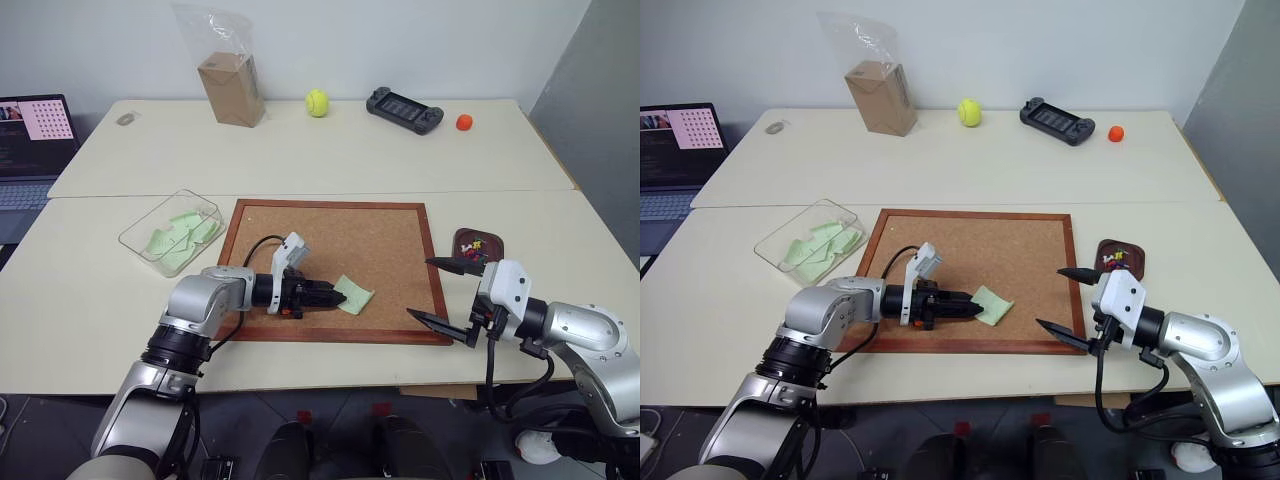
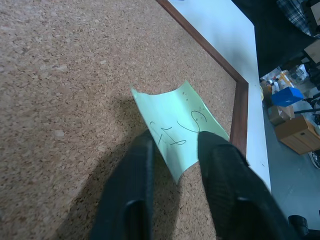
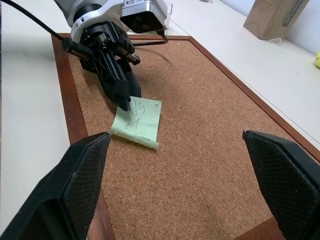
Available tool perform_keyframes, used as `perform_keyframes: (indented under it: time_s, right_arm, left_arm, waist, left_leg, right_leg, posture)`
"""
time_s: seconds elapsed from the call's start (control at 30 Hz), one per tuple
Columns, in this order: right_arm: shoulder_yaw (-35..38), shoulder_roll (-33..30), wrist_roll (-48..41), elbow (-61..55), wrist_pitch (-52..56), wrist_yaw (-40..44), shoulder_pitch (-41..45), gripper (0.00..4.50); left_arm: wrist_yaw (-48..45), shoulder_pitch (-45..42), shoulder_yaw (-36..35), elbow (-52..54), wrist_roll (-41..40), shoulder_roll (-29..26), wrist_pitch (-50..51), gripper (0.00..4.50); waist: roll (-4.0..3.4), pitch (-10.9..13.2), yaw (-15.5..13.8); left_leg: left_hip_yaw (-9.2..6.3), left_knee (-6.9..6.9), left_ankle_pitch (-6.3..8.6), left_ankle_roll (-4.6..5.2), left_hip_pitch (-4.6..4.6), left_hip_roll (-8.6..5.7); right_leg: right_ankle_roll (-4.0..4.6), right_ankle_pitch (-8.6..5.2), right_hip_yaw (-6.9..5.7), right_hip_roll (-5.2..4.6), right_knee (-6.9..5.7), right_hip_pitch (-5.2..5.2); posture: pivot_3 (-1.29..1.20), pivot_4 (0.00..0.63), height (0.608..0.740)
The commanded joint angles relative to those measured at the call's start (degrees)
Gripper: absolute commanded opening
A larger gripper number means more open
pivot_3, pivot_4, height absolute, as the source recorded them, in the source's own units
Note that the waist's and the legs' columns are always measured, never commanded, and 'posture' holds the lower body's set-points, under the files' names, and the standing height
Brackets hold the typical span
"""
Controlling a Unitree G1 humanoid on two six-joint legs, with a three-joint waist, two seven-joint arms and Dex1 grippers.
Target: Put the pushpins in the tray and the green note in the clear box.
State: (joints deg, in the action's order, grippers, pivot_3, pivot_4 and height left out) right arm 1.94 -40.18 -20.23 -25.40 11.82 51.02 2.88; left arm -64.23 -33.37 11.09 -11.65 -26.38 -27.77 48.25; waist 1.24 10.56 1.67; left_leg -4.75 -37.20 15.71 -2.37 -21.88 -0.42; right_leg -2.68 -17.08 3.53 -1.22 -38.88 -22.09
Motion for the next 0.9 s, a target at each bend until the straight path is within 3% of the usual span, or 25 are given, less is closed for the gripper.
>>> perform_keyframes:
  time_s: [0.03,0.1,0.33,0.53,0.73,0.9]
  right_arm:
    - [0.66,-0.03,-0.45,-1.84,0.04,-0.53,0.51,4.5]
    - [0.58,0.0,-0.48,-1.81,0.18,-0.61,0.65,4.5]
    - [-0.21,0.45,-0.98,-2.12,0.72,-0.56,1.82,4.5]
    - [-1.29,2.74,-6.34,-3.61,4.81,-0.37,6.5,4.5]
    - [-5.84,8.15,-10.61,-2.1,9.67,-0.31,16.47,4.5]
    - [-10.8,14.91,-8.62,4.21,7.52,0.65,24.34,4.5]
  left_arm:
    - [-0.03,0.43,0.5,0.8,0.31,0.66,-0.99,0.33]
    - [0.25,0.62,0.3,1.09,0.23,0.96,-0.84,0.03]
    - [2.9,0.78,-3.87,3.36,-1.92,1.44,0.29,0.03]
    - [11.96,3.55,-19.22,14.08,-11.17,-0.33,9.3,0.03]
    - [23.64,11.36,-37.85,29.46,-19.64,-4.45,17.77,0.03]
    - [35.15,17.26,-52.99,37.06,-18.19,-6.13,15.23,0.03]
  waist:
    - [0.0,0.0,0.01]
    - [0.0,0.0,0.01]
    - [0.0,0.0,0.05]
    - [0.0,0.0,0.3]
    - [0.0,0.0,0.7]
    - [0.03,0.01,0.23]
  left_leg:
    - [0.0,0.0,0.0,0.0,0.0,0.0]
    - [0.0,-0.01,0.0,0.0,0.01,0.0]
    - [0.0,-0.05,0.0,0.0,0.01,0.01]
    - [-0.04,-0.1,0.0,0.0,0.0,0.07]
    - [-0.06,-0.08,-0.02,-0.04,-0.01,0.25]
    - [-0.13,-0.09,-0.05,-0.1,0.01,0.22]
  right_leg:
    - [0.0,0.0,0.0,0.0,-0.01,0.0]
    - [0.0,0.0,0.0,0.0,-0.02,0.0]
    - [0.0,0.0,0.0,0.01,-0.06,0.0]
    - [0.0,0.0,0.0,-0.02,-0.1,-0.02]
    - [0.02,0.01,0.04,-0.06,-0.12,-0.11]
    - [0.06,0.03,0.0,-0.09,-0.12,-0.11]
  posture:
    - [0.0,0.15,0.74]
    - [0.0,0.15,0.74]
    - [0.0,0.15,0.74]
    - [0.0,0.15,0.74]
    - [0.0,0.15,0.74]
    - [0.0,0.15,0.74]
